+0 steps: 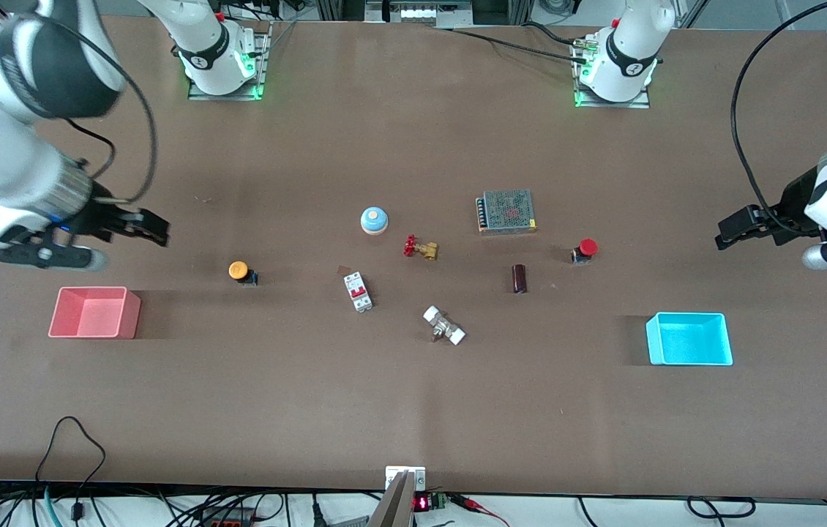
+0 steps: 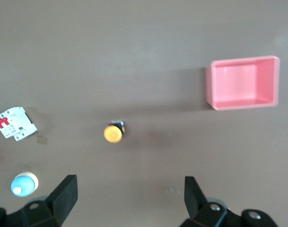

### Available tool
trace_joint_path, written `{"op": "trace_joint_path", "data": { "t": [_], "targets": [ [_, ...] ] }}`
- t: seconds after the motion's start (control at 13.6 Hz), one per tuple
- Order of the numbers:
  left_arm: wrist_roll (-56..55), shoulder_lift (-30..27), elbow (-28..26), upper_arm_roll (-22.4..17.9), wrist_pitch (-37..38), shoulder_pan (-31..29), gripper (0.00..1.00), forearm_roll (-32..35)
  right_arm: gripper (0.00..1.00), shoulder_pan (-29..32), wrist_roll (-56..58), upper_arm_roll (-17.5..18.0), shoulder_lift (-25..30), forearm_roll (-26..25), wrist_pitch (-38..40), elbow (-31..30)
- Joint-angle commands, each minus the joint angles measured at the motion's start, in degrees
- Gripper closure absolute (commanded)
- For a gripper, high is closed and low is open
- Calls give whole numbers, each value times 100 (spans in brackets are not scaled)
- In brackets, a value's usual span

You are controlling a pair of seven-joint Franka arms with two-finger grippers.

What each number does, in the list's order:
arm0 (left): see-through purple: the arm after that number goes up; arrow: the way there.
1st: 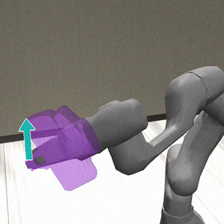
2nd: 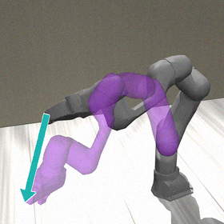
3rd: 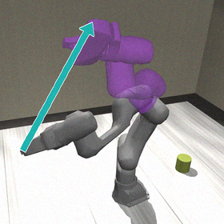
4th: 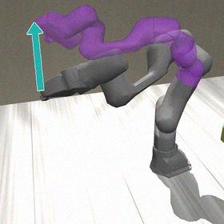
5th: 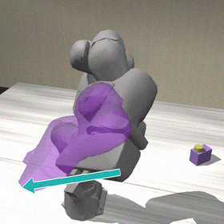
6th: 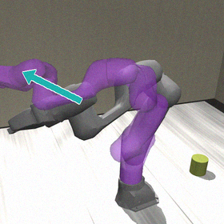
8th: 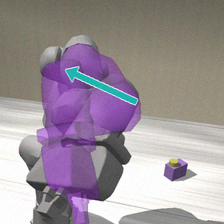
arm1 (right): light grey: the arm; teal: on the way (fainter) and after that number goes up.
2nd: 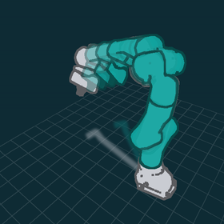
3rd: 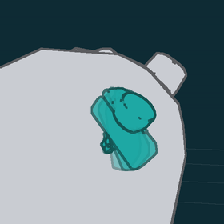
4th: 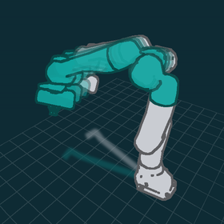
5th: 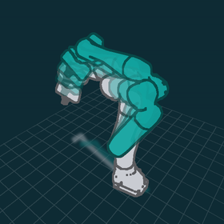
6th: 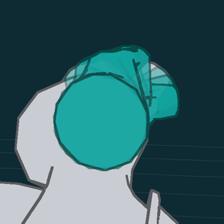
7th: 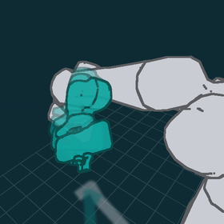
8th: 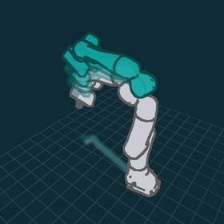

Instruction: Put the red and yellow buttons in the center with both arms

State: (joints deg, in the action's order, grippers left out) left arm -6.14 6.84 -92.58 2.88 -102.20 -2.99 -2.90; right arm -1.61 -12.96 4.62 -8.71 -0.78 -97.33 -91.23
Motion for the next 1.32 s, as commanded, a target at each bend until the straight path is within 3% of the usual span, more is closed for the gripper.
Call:
{"op": "trace_joint_path", "data": {
  "t": [0.0,0.37,0.66,0.96,1.25],
  "targets": [
    [130,-191,83,-7,287,-26,0,9,0,-5,127,-512,-78,183,923,744],
    [262,-254,187,98,682,-166,0,79,0,-5,347,-629,89,184,1128,808],
    [596,-245,785,2,1219,-201,0,88,0,-129,461,-681,185,122,1128,677],
    [561,-262,715,19,1316,-219,0,53,0,-137,593,-690,414,113,1049,360],
    [587,-306,680,63,1334,-210,0,106,0,-93,593,-681,379,104,1110,421]
  ]
}}
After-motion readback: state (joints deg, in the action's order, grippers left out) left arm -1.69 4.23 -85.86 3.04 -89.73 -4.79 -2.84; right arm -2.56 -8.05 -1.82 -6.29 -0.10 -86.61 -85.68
